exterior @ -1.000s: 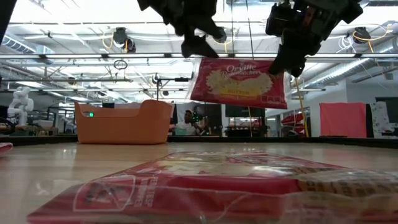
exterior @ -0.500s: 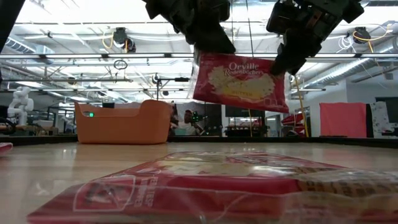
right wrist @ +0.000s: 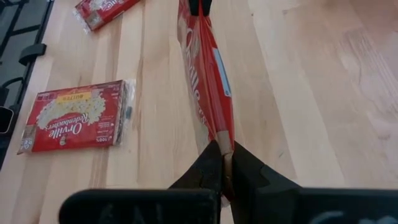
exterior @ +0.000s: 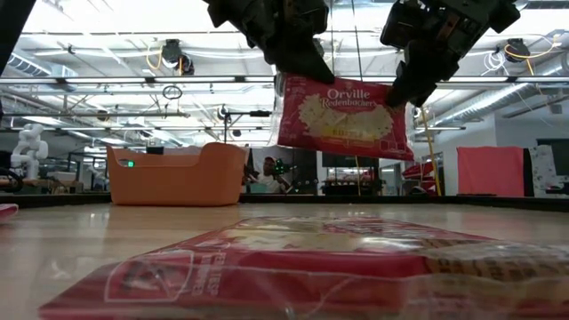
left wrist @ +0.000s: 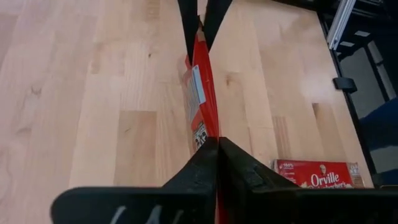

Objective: Sort popcorn bags into baskets
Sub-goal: Stack the red popcorn bag on top of the red popcorn bag in the orange bin

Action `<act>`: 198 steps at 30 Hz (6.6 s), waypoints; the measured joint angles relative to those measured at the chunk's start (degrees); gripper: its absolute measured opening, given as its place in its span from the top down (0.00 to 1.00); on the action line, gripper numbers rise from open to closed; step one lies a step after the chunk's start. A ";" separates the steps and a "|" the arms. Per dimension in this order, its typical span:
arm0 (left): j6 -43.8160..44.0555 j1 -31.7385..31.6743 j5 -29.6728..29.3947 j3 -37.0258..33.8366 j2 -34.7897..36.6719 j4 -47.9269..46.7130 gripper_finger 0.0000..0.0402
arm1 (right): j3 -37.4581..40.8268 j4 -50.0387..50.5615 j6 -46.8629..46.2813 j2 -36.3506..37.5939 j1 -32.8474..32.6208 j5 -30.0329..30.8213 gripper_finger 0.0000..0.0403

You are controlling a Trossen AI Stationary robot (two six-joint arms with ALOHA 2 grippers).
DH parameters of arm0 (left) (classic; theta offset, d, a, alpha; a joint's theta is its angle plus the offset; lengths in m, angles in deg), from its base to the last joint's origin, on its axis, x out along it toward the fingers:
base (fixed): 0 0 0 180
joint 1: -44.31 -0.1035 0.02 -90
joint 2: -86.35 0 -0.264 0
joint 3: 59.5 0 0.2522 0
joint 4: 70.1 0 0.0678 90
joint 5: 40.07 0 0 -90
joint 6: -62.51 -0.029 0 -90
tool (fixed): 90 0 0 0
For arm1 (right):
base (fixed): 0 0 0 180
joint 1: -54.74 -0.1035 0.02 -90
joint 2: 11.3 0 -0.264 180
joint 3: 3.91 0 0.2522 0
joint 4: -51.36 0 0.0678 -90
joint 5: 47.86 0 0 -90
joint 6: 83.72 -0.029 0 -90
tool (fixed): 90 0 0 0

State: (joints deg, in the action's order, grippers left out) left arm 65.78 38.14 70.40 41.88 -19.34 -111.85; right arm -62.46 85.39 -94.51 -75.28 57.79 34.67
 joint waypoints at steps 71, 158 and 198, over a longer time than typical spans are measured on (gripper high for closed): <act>13.39 -0.63 -5.11 -0.04 5.38 -3.49 0.94 | 0.01 7.86 -4.19 18.00 7.63 7.03 0.56; 50.19 -29.00 -30.64 -61.57 38.32 41.92 0.90 | 3.17 0.79 -17.70 23.93 9.62 12.24 0.56; 33.04 -31.82 -33.98 -49.34 36.97 32.39 0.42 | 3.13 -1.96 -18.34 20.87 9.60 11.69 0.56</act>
State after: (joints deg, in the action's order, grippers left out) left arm 98.82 6.31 36.42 -7.46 17.63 -79.46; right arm -59.34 83.43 -112.85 -54.41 67.38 46.36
